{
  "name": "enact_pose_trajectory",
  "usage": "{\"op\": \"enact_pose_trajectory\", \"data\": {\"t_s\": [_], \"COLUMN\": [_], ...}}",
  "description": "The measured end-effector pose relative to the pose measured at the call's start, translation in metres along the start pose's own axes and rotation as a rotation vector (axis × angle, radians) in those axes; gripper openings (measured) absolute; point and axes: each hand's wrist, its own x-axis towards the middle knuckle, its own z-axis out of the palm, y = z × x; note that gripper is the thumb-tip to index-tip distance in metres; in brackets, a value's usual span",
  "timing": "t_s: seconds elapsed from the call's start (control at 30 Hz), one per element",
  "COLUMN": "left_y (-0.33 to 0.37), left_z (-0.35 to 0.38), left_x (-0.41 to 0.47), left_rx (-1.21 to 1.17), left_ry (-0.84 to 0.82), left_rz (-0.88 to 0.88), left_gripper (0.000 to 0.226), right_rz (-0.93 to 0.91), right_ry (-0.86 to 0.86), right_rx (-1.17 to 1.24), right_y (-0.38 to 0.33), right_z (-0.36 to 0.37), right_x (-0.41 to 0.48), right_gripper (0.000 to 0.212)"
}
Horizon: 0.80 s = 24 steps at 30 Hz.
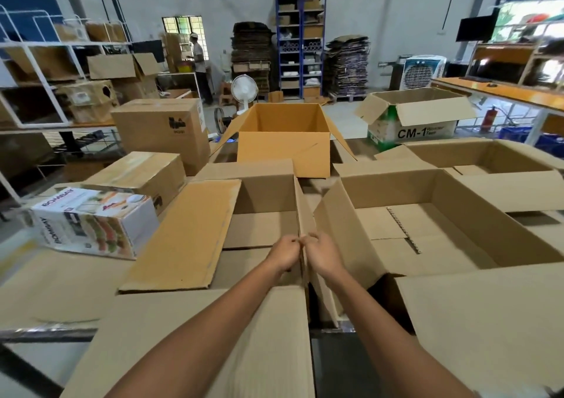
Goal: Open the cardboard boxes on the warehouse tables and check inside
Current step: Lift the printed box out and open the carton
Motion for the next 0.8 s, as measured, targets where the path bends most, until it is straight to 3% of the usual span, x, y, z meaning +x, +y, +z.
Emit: {"op": "enact_pose_trajectory", "data": {"t_s": [0.1, 0.17, 0.23, 0.3, 0.4, 0.6, 0.8], "left_y": [-0.007, -0.015, -0.024, -0.036, -0.055, -0.021, 0.007], "left_z": [-0.036, -0.062, -0.086, -0.106, -0.135, -0.221, -0.347], "left_x": [-0.007, -0.012, -0.016, -0.022, -0.027, -0.054, -0.098], "left_rx": [0.416, 0.734, 1.016, 1.138, 1.129, 0.904, 0.629], "left_ry": [0.155, 0.242, 0.257, 0.152, -0.015, 0.118, 0.234], "left_rz": [0.154, 0.180, 0.083, -0.111, -0.303, -0.012, 0.056], "left_gripper": [0.024, 0.028, 0.040, 0.064, 0.078, 0.072, 0.049], "right_rz": [-0.135, -0.207, -0.232, -0.221, -0.187, -0.264, -0.353], "right_ry": [0.090, 0.110, 0.075, 0.023, -0.079, -0.323, -0.511], "right_rx": [-0.167, -0.247, -0.293, -0.349, -0.429, -0.515, -0.552], "right_y": [-0.029, -0.039, -0.049, -0.053, -0.055, -0.064, -0.087], "right_z": [0.010, 0.028, 0.049, 0.072, 0.107, 0.165, 0.218], "right_x": [-0.018, -0.025, -0.033, -0.038, -0.042, -0.052, -0.072], "right_gripper": [0.044, 0.040, 0.039, 0.039, 0.040, 0.030, 0.035]}}
